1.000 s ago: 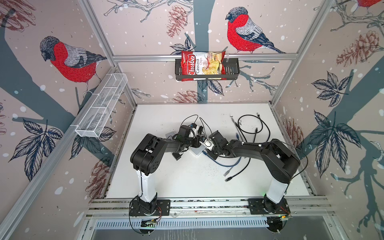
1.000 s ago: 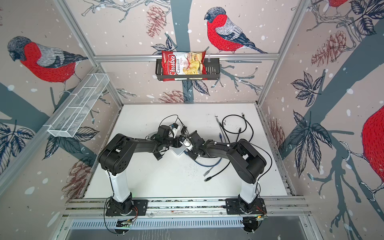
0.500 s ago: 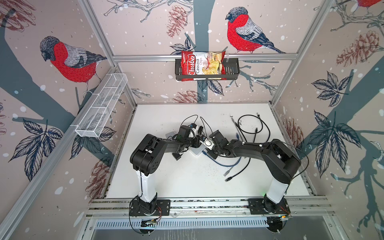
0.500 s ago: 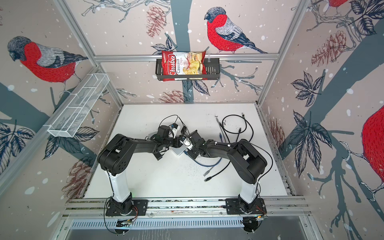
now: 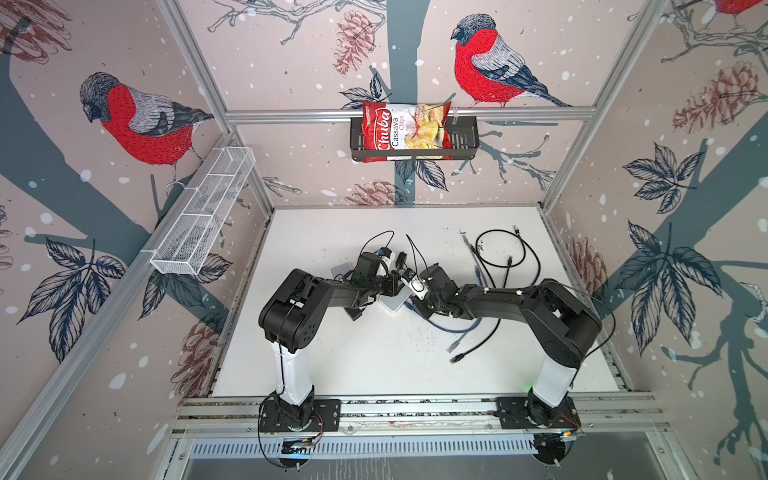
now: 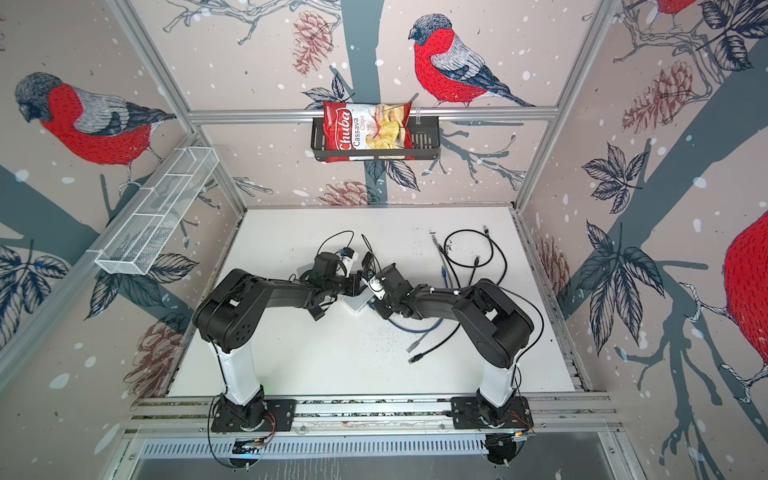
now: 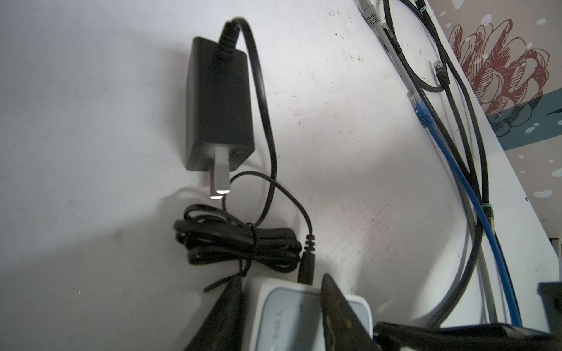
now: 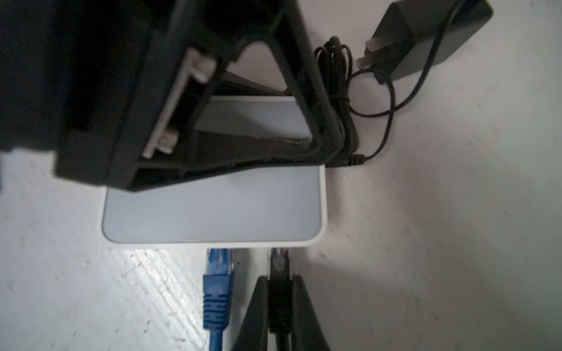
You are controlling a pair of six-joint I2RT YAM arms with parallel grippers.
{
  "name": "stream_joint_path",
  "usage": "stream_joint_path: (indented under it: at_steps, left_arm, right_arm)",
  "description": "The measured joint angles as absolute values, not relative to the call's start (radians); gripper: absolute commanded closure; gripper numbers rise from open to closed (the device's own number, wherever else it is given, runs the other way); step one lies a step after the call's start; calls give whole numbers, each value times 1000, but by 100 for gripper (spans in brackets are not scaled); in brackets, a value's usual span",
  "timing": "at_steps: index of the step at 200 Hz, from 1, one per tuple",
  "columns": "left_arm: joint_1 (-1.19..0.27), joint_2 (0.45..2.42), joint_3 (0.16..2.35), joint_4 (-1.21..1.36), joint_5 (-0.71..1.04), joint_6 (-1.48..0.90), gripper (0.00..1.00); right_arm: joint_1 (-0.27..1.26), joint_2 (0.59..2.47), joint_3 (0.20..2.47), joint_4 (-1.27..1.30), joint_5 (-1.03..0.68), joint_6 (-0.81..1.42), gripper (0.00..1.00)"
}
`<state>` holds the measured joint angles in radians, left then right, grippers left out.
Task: Insert the plug into the switch port
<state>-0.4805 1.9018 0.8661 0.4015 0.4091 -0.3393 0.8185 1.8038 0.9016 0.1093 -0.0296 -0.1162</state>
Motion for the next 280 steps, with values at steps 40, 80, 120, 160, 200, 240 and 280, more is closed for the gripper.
stream_joint_path:
  at_steps: [40, 80, 120, 160, 200, 240, 280]
  left_arm:
    - [-480, 1902, 869, 402, 387, -323, 59]
    - [-488, 1902, 872, 410, 355, -306, 60]
    - [-500, 1910, 864, 458, 310, -295, 61]
    - [-503, 1921, 851, 509, 295, -299, 61]
    - [-506, 1939, 855, 539, 295, -307, 61]
    - [-508, 1948, 859, 551, 303, -310, 61]
    - [-508, 1956, 864, 558, 316, -311, 61]
  right_arm:
    - [826, 1823, 888, 178, -18, -128, 98]
    - [830, 1841, 913, 174, 6, -155, 98]
    - [830, 1864, 952, 146, 30, -168, 98]
    - [839, 1877, 969, 137, 66, -186, 98]
    - [844, 1879, 969, 149, 96, -191, 98]
    - [846, 1879, 970, 149, 114, -212, 98]
    - [847, 1879, 982, 132, 126, -238, 98]
